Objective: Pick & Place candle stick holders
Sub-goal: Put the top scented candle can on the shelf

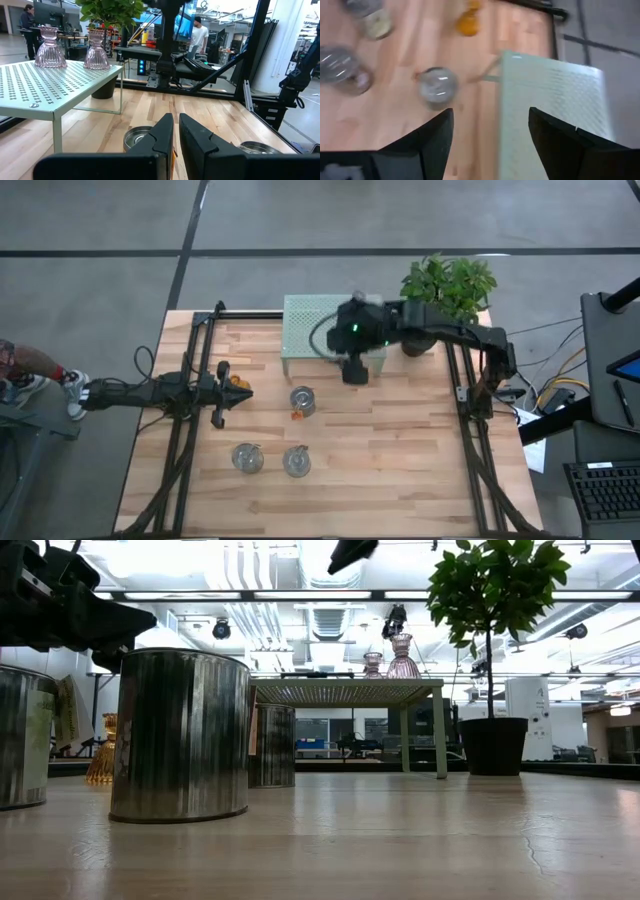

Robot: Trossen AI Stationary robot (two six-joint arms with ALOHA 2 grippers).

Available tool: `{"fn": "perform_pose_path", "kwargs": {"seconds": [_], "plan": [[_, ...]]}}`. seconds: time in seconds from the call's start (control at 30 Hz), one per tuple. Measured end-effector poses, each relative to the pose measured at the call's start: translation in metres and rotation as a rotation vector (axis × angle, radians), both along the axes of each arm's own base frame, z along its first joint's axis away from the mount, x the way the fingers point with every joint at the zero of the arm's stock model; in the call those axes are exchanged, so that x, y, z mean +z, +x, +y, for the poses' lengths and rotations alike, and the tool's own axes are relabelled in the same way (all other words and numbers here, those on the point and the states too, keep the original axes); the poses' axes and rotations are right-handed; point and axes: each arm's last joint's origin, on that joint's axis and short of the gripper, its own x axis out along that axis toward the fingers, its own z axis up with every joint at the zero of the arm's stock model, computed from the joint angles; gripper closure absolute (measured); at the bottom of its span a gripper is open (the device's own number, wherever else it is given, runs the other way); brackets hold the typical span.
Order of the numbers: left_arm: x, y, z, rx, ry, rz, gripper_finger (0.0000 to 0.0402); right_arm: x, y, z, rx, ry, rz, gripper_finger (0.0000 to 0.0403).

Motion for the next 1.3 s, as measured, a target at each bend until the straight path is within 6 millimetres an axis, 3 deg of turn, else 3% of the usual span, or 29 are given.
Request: {"fn": "perform_pose_path", "kwargs": {"seconds": [0.3,0.7,1.3], "plan": [[0.0,0.0,0.0,0.0,0.0,0.0,0.0367,-0.056,0.04,0.047,0.148,-0.006,0.123,0.0175],[0.0,0.0,0.0,0.0,0.0,0.0,0.0367,-0.146,0.086,0.061,0.249,-0.044,0.336,0.0184],[0.0,0.0,0.0,0.0,0.0,0.0,0.0367,-0.184,0.106,0.067,0.304,-0.131,0.362,0.0184]]}}
